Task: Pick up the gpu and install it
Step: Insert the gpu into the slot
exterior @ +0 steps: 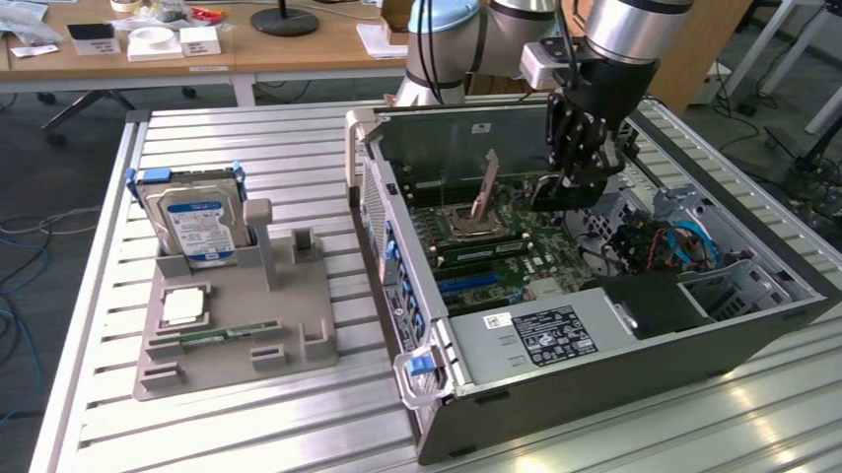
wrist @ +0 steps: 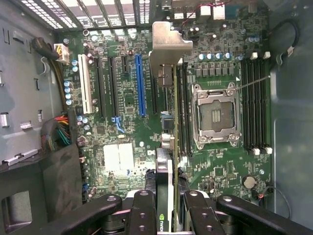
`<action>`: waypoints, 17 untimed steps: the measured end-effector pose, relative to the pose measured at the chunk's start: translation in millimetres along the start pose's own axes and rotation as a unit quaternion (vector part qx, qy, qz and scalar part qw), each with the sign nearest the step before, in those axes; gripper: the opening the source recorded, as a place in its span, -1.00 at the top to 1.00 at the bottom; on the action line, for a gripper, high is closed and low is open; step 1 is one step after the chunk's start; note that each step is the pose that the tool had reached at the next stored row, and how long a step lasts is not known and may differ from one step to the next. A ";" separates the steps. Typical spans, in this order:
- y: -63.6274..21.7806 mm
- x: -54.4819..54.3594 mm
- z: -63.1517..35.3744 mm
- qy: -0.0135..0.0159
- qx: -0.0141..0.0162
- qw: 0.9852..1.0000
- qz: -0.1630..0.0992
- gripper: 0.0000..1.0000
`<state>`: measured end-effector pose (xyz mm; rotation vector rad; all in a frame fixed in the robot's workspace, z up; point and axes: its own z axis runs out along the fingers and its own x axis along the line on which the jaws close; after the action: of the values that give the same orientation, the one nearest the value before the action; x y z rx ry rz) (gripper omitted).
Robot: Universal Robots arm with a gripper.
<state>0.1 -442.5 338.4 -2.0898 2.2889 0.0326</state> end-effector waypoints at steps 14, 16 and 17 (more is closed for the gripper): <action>0.6 0.2 2.5 0.000 0.000 1.000 -0.001 0.47; 0.6 0.2 2.6 0.000 0.000 1.000 -0.001 0.47; 0.7 0.2 2.6 0.000 0.000 1.000 -0.001 0.47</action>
<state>-0.5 -442.5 335.8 -2.0923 2.2865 0.0329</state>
